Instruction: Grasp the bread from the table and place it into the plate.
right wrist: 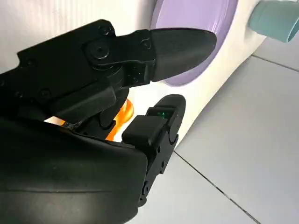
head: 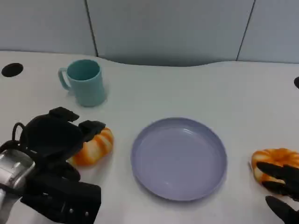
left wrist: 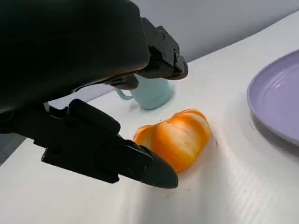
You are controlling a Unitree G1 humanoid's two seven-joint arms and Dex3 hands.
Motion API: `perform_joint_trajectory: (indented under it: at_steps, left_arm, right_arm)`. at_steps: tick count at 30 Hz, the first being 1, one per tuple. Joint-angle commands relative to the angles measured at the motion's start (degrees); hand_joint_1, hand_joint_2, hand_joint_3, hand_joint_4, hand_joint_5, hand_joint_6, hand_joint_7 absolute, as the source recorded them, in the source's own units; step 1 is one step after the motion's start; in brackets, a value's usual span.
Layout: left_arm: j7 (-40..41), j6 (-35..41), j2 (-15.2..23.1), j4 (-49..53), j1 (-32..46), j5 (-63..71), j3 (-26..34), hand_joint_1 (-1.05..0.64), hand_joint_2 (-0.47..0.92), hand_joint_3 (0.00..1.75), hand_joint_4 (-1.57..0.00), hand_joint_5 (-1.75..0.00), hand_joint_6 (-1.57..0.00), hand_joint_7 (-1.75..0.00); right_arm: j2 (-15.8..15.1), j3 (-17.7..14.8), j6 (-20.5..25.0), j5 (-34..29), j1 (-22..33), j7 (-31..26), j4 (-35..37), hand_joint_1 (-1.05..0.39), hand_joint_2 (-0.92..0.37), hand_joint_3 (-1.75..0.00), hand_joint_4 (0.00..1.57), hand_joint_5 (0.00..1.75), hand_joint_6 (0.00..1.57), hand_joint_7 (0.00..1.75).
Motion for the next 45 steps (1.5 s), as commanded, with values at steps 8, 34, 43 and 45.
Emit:
perform_joint_trajectory:
  at_steps: [8,34,43,45]
  left_arm:
    - [-6.8,5.4,-4.1,14.4,-13.0,-0.6,-5.1,-0.72,0.77,0.00,-0.01,-0.06,-0.08,-0.02]
    - [7.0,7.8,-13.2,54.7,-30.1,-0.3,-21.9,-0.93,0.91,0.35,-0.06,-0.04,-0.13,-0.02]
    - [12.8,4.7,-13.9,62.4,-31.2,-0.5,-25.4,-0.88,0.92,0.32,-0.04,-0.03,-0.03,0.00]
    - [15.7,4.4,-14.3,64.0,-31.1,-0.9,-25.5,-0.78,0.92,0.23,-0.11,-0.06,-0.06,-0.01]
  right_arm:
    - [0.1,-0.4,0.7,1.7,0.6,0.1,-1.5,-0.39,-0.92,-0.34,0.96,0.01,0.80,0.00]
    - [0.8,-0.6,1.4,3.3,2.2,0.4,-4.0,-0.38,-0.92,-0.35,0.93,0.00,0.80,0.00]
    - [0.8,-0.8,1.9,3.4,2.5,0.3,-5.0,-0.38,-0.92,-0.35,0.94,0.00,0.80,0.00]
    - [0.7,-0.9,1.7,3.3,2.6,0.2,-5.1,-0.37,-0.92,-0.34,0.95,0.01,0.80,0.00]
